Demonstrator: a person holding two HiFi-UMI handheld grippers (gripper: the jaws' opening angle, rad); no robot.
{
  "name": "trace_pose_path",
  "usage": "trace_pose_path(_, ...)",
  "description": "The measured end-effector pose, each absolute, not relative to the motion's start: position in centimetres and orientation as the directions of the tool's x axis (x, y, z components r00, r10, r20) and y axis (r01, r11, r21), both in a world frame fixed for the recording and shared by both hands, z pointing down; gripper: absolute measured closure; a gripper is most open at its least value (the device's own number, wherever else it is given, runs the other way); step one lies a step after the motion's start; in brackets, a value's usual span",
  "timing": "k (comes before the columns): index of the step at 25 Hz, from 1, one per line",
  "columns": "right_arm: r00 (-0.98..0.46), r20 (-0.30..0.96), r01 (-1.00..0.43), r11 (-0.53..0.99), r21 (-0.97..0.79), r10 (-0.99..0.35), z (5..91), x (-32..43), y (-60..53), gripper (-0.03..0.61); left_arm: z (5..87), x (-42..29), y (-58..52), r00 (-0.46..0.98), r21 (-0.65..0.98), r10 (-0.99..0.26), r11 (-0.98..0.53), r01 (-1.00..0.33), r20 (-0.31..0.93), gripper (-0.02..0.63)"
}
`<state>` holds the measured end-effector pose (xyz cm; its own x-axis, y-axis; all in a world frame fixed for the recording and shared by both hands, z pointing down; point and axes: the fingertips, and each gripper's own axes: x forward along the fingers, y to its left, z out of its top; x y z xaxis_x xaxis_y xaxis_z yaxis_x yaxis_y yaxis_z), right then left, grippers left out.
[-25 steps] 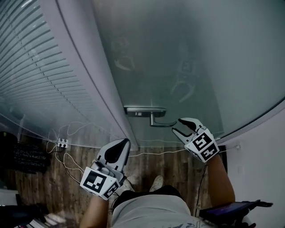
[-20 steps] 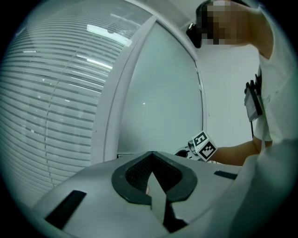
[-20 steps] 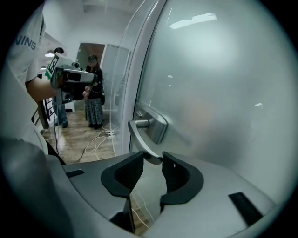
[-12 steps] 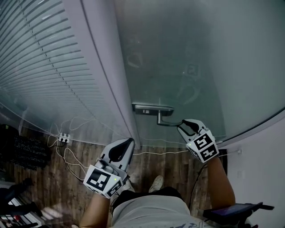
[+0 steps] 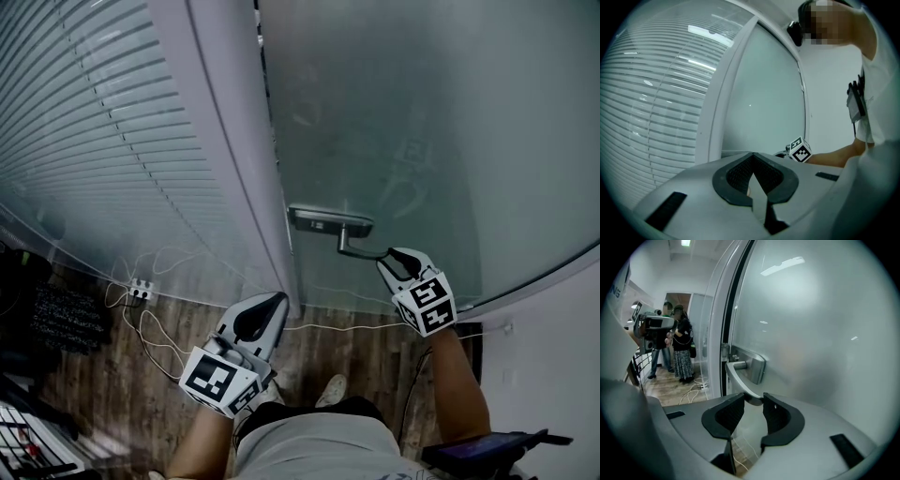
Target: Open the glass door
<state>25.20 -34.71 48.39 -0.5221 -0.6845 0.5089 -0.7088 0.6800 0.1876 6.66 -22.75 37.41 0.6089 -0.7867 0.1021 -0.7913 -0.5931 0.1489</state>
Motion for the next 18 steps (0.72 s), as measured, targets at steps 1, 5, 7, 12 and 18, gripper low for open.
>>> trace_pose_path(1, -0.52, 0.502, -0.711, 0.675, 0.194, -0.692, 48.1, 25.3, -35.2, 0.456, 37.3, 6.7, -22.9, 0.606, 0.149, -0.789, -0.59, -0.793, 0.102, 0.614)
trace_pose_path(5, -0.516, 0.499, -0.708, 0.674, 0.209, -0.696, 47.8, 25.1, -36.8, 0.456, 37.3, 6.2, -23.2, 0.59, 0.15, -0.802, -0.574, -0.805, 0.094, 0.614)
trace_pose_path(7, -0.509, 0.497, -0.71, 0.669, 0.218, -0.702, 47.7, 24.7, -37.6, 0.456, 37.3, 5.6, -23.2, 0.583, 0.153, -0.808, -0.567, -0.809, 0.089, 0.614)
trace_pose_path(12, -0.496, 0.484, -0.729, 0.649, 0.22, -0.721, 47.6, 24.6, -39.7, 0.456, 37.1, 5.0, -23.0, 0.561, 0.152, -0.824, -0.547, -0.823, 0.075, 0.614)
trace_pose_path(18, -0.48, 0.474, -0.752, 0.624, 0.211, -0.738, 47.8, 24.9, -42.6, 0.456, 37.0, 4.8, -22.8, 0.544, 0.151, -0.836, -0.531, -0.834, 0.069, 0.614)
